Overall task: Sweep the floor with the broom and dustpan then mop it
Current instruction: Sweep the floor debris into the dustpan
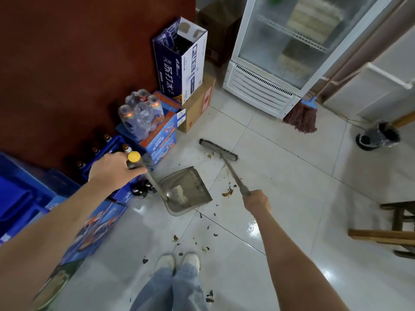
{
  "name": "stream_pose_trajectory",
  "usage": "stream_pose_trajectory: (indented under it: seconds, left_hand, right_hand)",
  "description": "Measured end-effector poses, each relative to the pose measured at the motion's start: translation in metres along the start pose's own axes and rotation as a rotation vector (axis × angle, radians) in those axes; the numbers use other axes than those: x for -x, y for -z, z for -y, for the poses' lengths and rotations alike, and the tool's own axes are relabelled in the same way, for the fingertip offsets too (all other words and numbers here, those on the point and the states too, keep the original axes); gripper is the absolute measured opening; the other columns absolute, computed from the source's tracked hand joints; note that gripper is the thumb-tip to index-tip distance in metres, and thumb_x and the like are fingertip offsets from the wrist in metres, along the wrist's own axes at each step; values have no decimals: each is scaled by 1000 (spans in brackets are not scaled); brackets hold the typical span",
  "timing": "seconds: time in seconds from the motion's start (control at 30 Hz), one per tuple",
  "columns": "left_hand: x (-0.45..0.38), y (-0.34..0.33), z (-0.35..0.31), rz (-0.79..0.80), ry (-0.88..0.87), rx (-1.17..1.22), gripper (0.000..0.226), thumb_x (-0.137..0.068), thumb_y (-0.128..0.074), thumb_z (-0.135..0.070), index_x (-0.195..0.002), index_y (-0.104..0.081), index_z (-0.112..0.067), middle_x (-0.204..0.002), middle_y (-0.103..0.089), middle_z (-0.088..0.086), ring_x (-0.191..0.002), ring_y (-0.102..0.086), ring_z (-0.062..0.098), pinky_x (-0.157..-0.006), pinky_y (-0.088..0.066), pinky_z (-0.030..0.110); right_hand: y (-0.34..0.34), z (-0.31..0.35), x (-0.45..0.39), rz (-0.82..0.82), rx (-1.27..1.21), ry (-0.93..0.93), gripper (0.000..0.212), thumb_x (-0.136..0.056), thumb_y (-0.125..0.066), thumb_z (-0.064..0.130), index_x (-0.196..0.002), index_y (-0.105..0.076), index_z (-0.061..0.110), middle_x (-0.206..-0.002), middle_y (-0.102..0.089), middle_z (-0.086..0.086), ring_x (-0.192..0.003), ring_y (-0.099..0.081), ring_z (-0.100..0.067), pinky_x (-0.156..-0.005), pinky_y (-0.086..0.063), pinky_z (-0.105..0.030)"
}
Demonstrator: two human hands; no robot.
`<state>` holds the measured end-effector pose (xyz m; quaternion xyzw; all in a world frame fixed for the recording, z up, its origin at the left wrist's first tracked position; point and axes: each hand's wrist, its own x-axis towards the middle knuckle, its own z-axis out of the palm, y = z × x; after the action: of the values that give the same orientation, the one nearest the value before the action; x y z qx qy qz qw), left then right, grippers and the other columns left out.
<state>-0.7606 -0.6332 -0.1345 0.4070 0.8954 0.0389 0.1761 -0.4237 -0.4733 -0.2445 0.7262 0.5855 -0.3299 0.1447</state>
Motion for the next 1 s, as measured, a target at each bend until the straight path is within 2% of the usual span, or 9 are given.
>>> stream_pose_trajectory:
  seconds: [0.13,0.23,0.37,0.53,0.73,0.8,0.87,1.0]
  left_hand:
    - [3,1,1,33,4,26,42,-73,-69,-62,-69,-58,-22,-69,-56,2,-84,-62,32,-67,-43,32]
    - [10,-2,3,41,-7,58,39,-74,-68,-61,-62,-54,-27,-60,-47,-6,-71,-52,24,-65,-41,30]
    - [21,-6,17,20,-14,100,44,-73,-70,-60,-54,-44,-30,-62,-49,-4,-70,-51,23,-64,-42,31]
    - [40,0,32,25,-33,125,44,-75,-70,-57,-55,-43,-29,-63,-49,-1,-73,-55,27,-66,-43,32]
    - [65,4,47,31,-74,90,46,-77,-69,-56,-54,-42,-27,-63,-47,-2,-80,-59,30,-68,-44,33]
    - [71,0,54,33,-79,95,46,-76,-69,-57,-54,-42,-26,-60,-46,-4,-74,-56,28,-66,-43,32]
    - [78,-3,58,24,-74,94,46,-76,-69,-57,-55,-42,-26,-61,-47,-2,-72,-54,27,-65,-43,32]
    - [82,-5,61,9,-31,109,48,-74,-70,-57,-59,-48,-18,-68,-54,6,-80,-61,33,-66,-46,34]
  right_hand:
    - [3,0,-4,23,23,-10,28,-95,-46,31,-95,-59,7,-72,-57,-3,-70,-60,-26,-59,-45,-26]
    - [0,-6,6,40,47,-19,27,-96,-44,32,-94,-57,8,-73,-56,-3,-72,-61,-26,-61,-46,-27]
    - [-11,-21,27,53,96,-39,28,-95,-46,33,-103,-58,9,-87,-61,-4,-76,-60,-25,-59,-43,-26]
    - [-36,-38,63,65,110,-63,23,-93,-48,30,-98,-59,10,-85,-63,-4,-73,-61,-25,-55,-41,-23]
    - [-77,-67,109,50,111,-78,22,-92,-46,27,-102,-59,12,-86,-61,-2,-79,-60,-25,-65,-45,-27]
    - [-86,-80,122,41,124,-82,24,-93,-46,29,-103,-61,14,-87,-60,-1,-79,-59,-25,-65,-43,-27]
    - [-90,-92,131,13,143,-63,26,-95,-45,34,-102,-63,17,-86,-60,0,-78,-57,-25,-64,-41,-26]
    - [-79,-106,129,-22,148,-43,26,-95,-46,36,-95,-65,18,-75,-57,2,-72,-55,-24,-57,-38,-24]
